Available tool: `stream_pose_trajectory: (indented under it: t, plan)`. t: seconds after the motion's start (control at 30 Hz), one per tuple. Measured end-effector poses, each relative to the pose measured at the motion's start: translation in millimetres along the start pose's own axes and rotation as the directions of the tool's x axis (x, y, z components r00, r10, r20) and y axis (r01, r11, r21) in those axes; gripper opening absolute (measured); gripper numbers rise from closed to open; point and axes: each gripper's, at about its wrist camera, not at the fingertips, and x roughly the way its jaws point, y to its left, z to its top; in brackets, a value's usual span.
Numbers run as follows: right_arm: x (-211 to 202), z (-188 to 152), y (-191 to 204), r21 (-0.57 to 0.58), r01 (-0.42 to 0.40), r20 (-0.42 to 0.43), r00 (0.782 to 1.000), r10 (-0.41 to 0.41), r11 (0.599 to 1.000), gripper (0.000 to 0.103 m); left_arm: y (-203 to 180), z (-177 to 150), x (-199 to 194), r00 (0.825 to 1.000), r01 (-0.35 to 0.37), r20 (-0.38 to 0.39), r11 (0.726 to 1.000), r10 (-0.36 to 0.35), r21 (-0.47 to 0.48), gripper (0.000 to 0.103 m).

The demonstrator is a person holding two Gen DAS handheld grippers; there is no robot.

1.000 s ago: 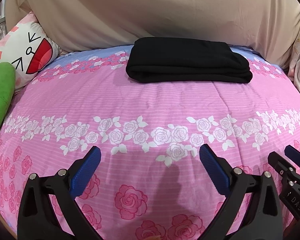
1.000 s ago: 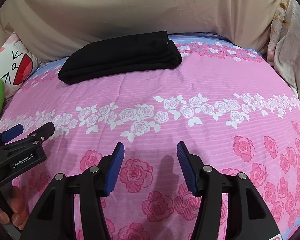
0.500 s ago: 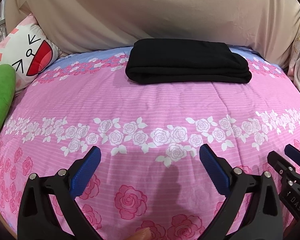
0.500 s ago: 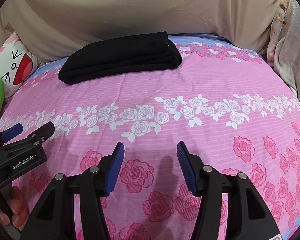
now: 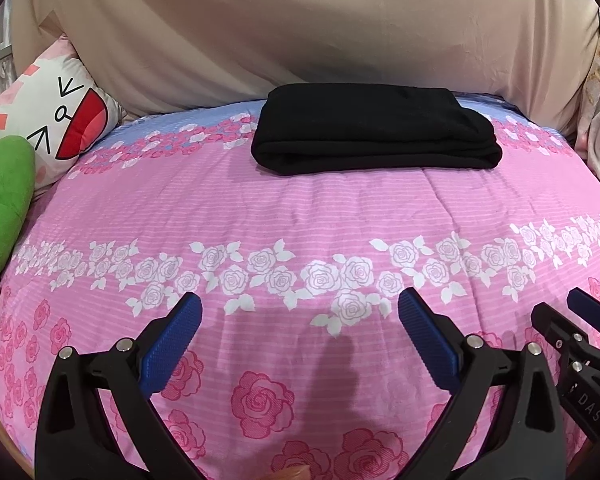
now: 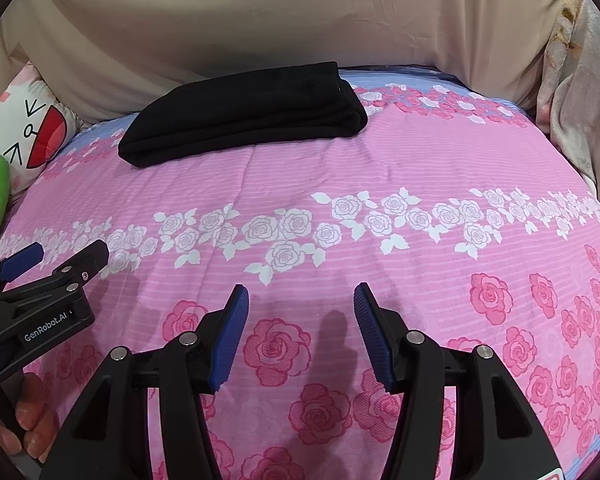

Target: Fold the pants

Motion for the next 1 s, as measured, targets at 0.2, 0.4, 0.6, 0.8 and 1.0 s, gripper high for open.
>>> stream_pose_trajectory:
  t: [0.2,0.4,0.6,0.8,1.0]
  plan:
    - [0.7,-0.1,0.2,-0.002,-0.003,-0.002,1.000,0.003,1.000,0.054,0.1,0.0,0.6,1.000,0.000,-0.001,1.000,0.000,0.000,0.096]
    - [1.4,-0.3,0.5,-0.002,-0.003,-0.003,1.000,0.003,1.000,0.054,-0.2,-0.3,1.1,1.000,0.002,0.000,1.000,-0.002,0.005,0.096]
    - [1.4,-0.1,-0.1,-0.003,-0.004,-0.003,1.000,0.004,1.000,0.054,-3.1,-0.4,1.3,1.000,0.002,0.000,1.000,-0.002,0.017,0.096]
    - [2.3,-0.7,1.1,-0.003,0.001,-0.007,1.000,-0.001,1.000,0.054,-4.2,-0.2,1.9,1.000,0.004,-0.002,1.000,-0.004,0.017,0.096]
    - [1.9,-1.9,2.3,-0.002,0.005,-0.008,1.000,-0.005,1.000,0.055,-6.8,0.1,0.5,0.999,0.035,0.005,0.999,-0.035,0.028,0.096]
